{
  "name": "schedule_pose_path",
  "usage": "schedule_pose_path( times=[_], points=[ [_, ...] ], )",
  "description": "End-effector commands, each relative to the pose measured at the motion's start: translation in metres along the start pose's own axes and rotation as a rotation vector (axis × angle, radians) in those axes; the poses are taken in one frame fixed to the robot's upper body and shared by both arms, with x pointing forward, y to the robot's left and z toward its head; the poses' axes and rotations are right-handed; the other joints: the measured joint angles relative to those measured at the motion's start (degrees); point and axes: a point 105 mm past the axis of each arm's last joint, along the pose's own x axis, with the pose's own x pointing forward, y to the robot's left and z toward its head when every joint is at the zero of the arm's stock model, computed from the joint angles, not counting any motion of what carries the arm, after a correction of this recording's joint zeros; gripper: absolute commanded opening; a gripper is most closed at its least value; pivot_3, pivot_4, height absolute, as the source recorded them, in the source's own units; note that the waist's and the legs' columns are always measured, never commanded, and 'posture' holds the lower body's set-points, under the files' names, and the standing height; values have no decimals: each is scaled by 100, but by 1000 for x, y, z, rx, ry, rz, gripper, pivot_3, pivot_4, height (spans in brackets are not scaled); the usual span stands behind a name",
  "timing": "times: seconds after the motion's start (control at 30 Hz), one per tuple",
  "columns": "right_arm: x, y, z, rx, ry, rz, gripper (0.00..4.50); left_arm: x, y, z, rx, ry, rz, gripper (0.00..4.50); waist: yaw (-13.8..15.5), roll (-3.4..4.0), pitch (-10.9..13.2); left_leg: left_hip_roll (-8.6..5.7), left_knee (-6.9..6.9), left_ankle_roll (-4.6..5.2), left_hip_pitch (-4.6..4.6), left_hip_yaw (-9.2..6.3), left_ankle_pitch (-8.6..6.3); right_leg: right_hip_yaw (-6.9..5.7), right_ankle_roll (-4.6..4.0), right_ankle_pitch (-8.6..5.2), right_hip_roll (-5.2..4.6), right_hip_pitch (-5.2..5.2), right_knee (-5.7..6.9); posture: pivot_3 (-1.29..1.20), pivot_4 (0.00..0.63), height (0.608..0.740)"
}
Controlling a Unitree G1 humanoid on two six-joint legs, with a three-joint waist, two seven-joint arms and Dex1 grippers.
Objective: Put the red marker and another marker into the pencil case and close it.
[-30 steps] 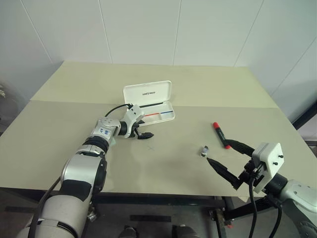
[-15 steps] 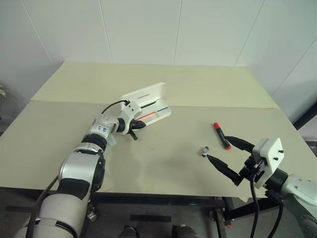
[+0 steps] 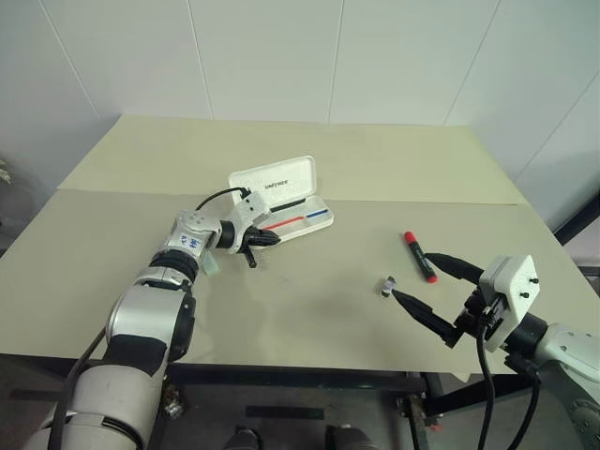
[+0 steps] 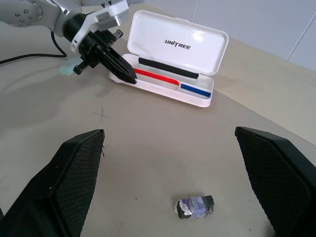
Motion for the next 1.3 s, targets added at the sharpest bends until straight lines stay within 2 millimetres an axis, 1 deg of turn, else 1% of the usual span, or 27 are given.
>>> schedule_pose_path(
  times=[0.03,0.1,0.17,0.3,0.4,0.57,0.63,0.7,0.77,0.87,1.07,1.17,1.3],
  points=[
    [-4,-3,11,-32,-26,-1,4500,-14,2,34,104,-95,-67,11,-3,0,0,0,0,0,0,0,0,0,0,0,0,0,0,0,150,740],
    [-5,-4,12,-33,-25,1,4500,-19,-4,38,132,-124,-144,11,-3,0,0,0,0,0,0,1,0,0,0,0,0,0,0,0,150,740],
    [-6,-4,12,-35,-23,13,4500,-25,-11,38,151,-138,-216,11,-3,0,0,0,0,0,0,1,0,0,0,0,0,0,0,0,150,740],
    [-13,-1,17,-27,-33,82,4500,-34,-23,31,178,-143,-331,11,-5,0,0,1,0,0,0,0,0,0,-1,0,0,0,0,0,150,740],
    [-22,-2,21,-34,-36,178,4500,-41,-30,24,195,-155,-390,11,-16,0,0,1,0,0,1,0,0,2,-1,0,0,1,1,0,150,740],
    [-37,-15,22,-48,-18,320,4500,-50,-40,8,205,-144,-439,11,-24,0,0,4,9,1,3,-1,0,2,0,0,1,3,9,0,150,740],
    [-41,-22,17,-57,13,352,4500,-53,-43,2,212,-126,-442,11,-24,0,0,4,14,1,3,-1,1,3,1,1,0,3,15,0,150,740],
    [-44,-30,9,-87,78,379,4500,-54,-44,-3,214,-111,-433,11,-18,0,0,4,17,2,4,-2,1,3,1,1,0,3,20,0,150,740],
    [-41,-39,7,-109,101,387,4500,-54,-51,-7,218,-112,-447,11,-18,1,0,4,22,3,5,-1,2,2,0,0,0,3,25,0,150,740],
    [-35,-45,9,-124,92,399,4500,-52,-60,-7,221,-124,-463,11,-34,1,0,3,23,4,9,4,3,8,0,0,-2,2,31,0,150,740],
    [-23,-41,8,-123,69,436,4500,-45,-79,-12,207,-115,-468,11,-26,1,0,5,21,5,8,0,4,6,-7,-4,-1,-5,43,0,150,740],
    [-20,-38,7,-115,58,444,4500,-45,-88,-16,208,-106,-462,11,-26,1,0,5,21,5,7,1,4,7,-7,-4,-2,-5,42,0,150,740],
    [-19,-36,6,-110,54,446,4500,-41,-93,-16,196,-120,-438,11,-19,1,0,5,27,5,7,-1,4,7,-7,-4,-2,-4,46,0,150,740]
  ],
)
